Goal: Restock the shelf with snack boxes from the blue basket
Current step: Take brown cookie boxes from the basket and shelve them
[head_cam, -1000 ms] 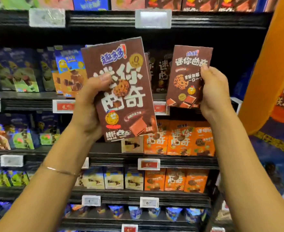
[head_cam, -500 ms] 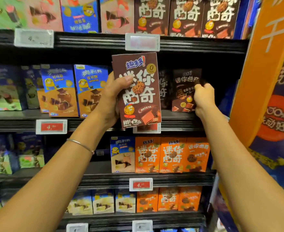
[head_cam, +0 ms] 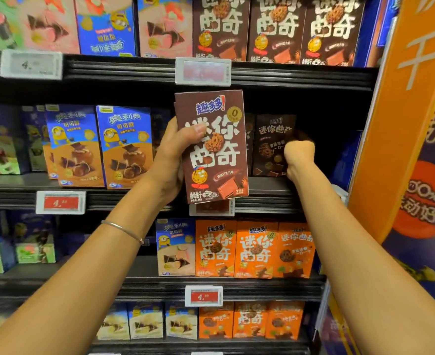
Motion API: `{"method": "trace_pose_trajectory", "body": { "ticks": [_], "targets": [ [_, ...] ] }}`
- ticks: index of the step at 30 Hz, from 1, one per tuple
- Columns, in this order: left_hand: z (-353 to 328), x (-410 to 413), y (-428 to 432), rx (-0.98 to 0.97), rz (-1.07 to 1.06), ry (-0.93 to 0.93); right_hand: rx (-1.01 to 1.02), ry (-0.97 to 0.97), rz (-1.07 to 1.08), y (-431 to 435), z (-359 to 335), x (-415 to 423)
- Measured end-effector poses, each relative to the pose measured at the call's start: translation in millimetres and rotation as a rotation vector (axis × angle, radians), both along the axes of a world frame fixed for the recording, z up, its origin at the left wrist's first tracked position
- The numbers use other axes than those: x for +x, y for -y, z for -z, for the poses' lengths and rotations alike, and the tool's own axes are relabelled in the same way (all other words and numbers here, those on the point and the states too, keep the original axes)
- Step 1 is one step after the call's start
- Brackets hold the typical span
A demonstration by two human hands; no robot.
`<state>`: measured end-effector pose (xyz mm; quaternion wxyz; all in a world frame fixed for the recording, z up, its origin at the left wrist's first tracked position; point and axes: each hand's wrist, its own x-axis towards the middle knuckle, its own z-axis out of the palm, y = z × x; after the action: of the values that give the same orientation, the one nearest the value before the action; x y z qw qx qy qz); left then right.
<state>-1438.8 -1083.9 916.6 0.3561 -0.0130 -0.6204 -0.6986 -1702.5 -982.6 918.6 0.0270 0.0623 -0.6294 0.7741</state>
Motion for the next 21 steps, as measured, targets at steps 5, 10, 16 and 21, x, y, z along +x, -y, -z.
{"method": "trace_pose_trajectory", "body": {
  "ticks": [5, 10, 16, 21],
  "targets": [
    [-1, -3, -5, -0.017, 0.012, 0.017, 0.109, -0.082, -0.013, 4, 5, 1],
    [2, -5, -6, -0.038, -0.006, 0.037, 0.126, -0.130, -0.082, 1, 8, 7],
    [4, -7, 0, -0.063, -0.014, 0.039, 0.104, -0.217, 0.032, -14, 1, 39],
    [3, -7, -2, -0.076, -0.076, 0.047, -0.015, -0.492, -0.320, -37, -7, 109]
  ]
}}
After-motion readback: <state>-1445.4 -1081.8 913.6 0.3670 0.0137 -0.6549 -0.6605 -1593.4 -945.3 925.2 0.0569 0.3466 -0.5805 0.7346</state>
